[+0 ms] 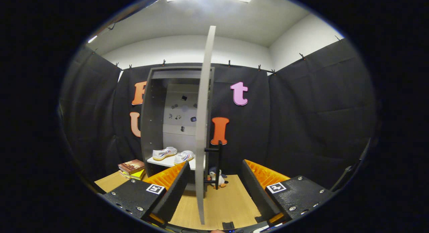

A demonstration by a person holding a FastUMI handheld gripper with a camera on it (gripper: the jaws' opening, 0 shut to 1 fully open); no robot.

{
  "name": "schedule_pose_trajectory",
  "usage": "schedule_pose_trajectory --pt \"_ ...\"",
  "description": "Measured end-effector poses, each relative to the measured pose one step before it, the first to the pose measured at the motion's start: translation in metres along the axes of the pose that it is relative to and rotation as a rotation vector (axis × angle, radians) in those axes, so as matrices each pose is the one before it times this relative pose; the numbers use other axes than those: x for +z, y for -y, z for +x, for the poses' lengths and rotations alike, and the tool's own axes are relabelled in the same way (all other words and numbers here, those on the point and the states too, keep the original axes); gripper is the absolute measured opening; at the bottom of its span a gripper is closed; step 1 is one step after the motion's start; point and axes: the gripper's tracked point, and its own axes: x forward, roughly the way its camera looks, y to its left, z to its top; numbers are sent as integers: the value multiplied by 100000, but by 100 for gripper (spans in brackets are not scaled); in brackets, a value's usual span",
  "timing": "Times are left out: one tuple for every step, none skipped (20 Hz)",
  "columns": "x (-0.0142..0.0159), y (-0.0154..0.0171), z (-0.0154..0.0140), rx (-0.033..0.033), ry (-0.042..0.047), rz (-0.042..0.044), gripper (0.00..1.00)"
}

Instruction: Open the shoe cabinet door, grab the shoes and put them into the shoe cabinet, then close the shoe cabinet door.

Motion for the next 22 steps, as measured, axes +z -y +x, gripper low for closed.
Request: schedule_pose_trajectory --pt "-474 1236 664 -1745 -478 116 95" --pt "-503 1073 772 -1445 -485 307 95" --pt "-392 819 751 -481 -589 793 95" --pt "-525 337 845 361 -874 1157 95" --pt "-399 21 591 1819 -675 658 95" --pt "-509 -178 812 1551 -588 109 95" --pt "-431 -123 559 1810 -954 -121 95" --pt "-299 -698 341 3153 -590 438 95" --pt "-68 -770 -86 2437 -823 701 95" --pt "-55 -369 469 1914 314 588 95" --pt "185 -266 -7 1548 -361 1029 91" --pt "-203 -490 -18 1294 -1258 1301 90" --pt "-83 -435 -17 755 -452 1051 90" --pt "-148 -569 63 1115 -614 650 90" --pt "-11 -773 -132 1624 -220 650 89" --pt "-116 -1027 -11 1929 -698 154 89" --pt "-27 -1443 80 2442 -181 107 89" --pt "-272 -1776 221 2889 -596 -68 89" --pt "-199 -1548 201 3058 -547 36 89" --pt "-47 -1450 297 2872 -19 -263 89" --pt "-95 -1678 595 2989 -246 -90 89" --pt "-18 -1256 828 2394 -133 336 89"
